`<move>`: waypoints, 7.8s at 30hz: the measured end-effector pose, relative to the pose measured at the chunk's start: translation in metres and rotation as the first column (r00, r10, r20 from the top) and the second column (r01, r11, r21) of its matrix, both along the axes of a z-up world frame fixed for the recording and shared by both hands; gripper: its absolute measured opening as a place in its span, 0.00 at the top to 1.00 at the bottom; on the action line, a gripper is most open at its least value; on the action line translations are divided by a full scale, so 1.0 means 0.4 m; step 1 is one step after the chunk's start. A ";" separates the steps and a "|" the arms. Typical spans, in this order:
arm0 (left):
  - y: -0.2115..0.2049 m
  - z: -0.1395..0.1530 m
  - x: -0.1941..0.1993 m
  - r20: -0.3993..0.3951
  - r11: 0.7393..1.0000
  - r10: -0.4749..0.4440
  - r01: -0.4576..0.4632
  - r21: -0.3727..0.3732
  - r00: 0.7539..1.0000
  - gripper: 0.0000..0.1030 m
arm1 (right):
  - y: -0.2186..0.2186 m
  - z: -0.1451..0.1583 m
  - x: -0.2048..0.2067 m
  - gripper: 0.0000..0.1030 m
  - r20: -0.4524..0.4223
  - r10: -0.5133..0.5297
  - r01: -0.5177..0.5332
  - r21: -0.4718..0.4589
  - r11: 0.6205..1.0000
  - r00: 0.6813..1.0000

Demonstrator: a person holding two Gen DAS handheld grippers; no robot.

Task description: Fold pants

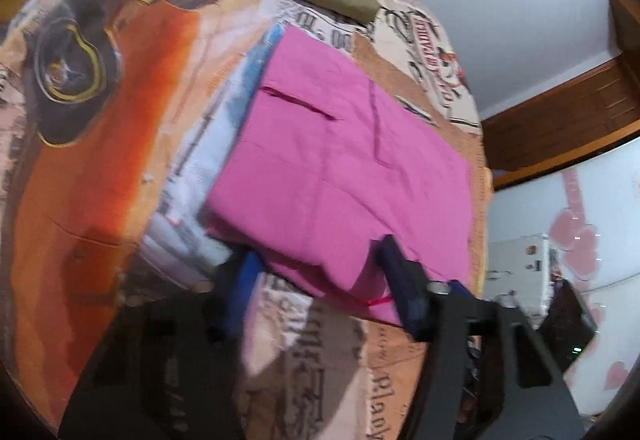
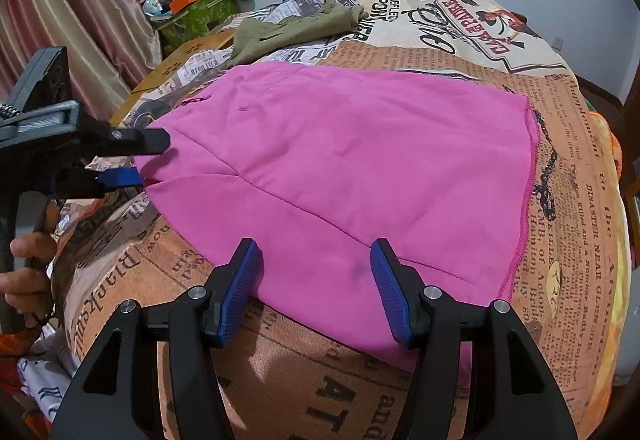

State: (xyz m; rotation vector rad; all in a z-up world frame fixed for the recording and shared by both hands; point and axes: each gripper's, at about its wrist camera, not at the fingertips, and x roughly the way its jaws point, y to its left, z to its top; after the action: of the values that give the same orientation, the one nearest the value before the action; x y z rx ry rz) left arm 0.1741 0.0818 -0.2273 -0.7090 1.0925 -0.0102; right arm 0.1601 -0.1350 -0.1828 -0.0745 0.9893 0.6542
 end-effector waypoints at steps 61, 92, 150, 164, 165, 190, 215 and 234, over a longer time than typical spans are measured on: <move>-0.454 0.275 0.003 0.219 0.764 -0.498 0.305 0.569 0.839 0.91 | -0.214 -0.037 -0.011 0.47 -0.094 -0.204 0.209 0.056 0.976 0.975; -0.563 0.114 0.064 0.012 0.745 -0.608 0.565 0.355 0.794 0.74 | -0.219 -0.036 -0.007 0.47 -0.099 -0.207 0.214 0.063 0.975 0.973; -0.228 -0.063 0.462 -0.293 0.593 -0.459 0.534 0.602 0.839 0.33 | -0.227 0.026 0.059 0.41 -0.054 -0.268 0.270 0.023 0.963 0.962; -0.065 0.001 0.186 -0.212 0.710 -0.361 0.415 0.569 0.908 0.33 | -0.173 0.061 0.052 0.41 -0.002 -0.232 0.232 0.023 0.972 0.973; -0.057 0.002 0.162 -0.204 0.735 -0.350 0.403 0.545 0.914 0.33 | -0.167 0.061 0.053 0.41 -0.002 -0.228 0.228 0.026 0.973 0.974; 0.009 0.105 0.125 -0.065 0.867 -0.316 0.316 0.385 0.947 0.34 | -0.135 0.082 0.148 0.46 0.036 -0.155 0.155 0.006 0.988 0.987; -0.078 0.020 0.379 -0.041 0.811 -0.474 0.454 0.370 0.880 0.72 | -0.025 -0.034 0.372 0.71 -0.071 -0.065 0.065 0.000 0.998 0.995; -0.055 0.048 0.406 -0.054 0.805 -0.443 0.423 0.416 0.895 0.69 | -0.035 -0.020 0.373 0.80 -0.030 -0.111 0.109 -0.060 0.992 0.993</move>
State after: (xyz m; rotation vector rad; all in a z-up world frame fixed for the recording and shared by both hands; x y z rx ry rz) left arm 0.3365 0.0599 -0.2082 -0.0584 1.1454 -0.1795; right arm 0.3093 -0.1488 -0.1909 -0.0602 1.0369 0.5266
